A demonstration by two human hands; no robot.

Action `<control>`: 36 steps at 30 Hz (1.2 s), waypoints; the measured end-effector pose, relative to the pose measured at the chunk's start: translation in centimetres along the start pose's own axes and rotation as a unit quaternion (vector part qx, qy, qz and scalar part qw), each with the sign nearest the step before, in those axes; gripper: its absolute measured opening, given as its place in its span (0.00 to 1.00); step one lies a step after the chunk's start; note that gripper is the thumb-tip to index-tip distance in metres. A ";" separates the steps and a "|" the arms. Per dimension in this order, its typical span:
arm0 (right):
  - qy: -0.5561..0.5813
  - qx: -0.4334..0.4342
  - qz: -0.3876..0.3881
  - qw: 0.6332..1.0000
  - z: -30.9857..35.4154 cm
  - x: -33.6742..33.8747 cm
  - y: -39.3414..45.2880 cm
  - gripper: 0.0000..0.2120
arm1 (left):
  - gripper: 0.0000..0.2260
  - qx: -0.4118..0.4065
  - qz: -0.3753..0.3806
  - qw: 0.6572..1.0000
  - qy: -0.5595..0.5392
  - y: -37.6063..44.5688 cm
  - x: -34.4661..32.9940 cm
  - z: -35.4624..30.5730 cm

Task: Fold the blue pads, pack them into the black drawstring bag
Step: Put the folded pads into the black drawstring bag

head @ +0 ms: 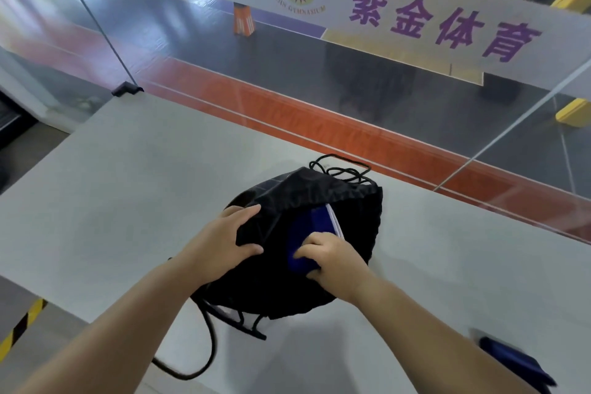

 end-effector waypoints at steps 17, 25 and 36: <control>-0.036 -0.186 0.096 0.977 -0.6 1.8 -2.5 0.18 | 0.24 -0.033 -0.021 0.993 0.111 -0.9 0.0 -1.5; -0.028 -0.293 0.009 0.956 -1.8 7.0 -10.3 0.19 | 0.16 -0.150 -0.033 0.976 0.157 -1.7 0.1 -9.1; 0.030 -0.417 0.027 0.908 -8.4 7.6 -27.1 0.22 | 0.13 -0.196 0.086 0.963 0.164 -4.4 -12.8 -19.4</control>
Point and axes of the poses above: each hand's wrist, its own y-axis towards the middle knuckle, its own x-axis out of the back of the hand, z = x × y, the point moved 7 cm from there along y, towards the middle knuckle, and after that the axes turned 6 degrees about -z, right-handed, at the moved point
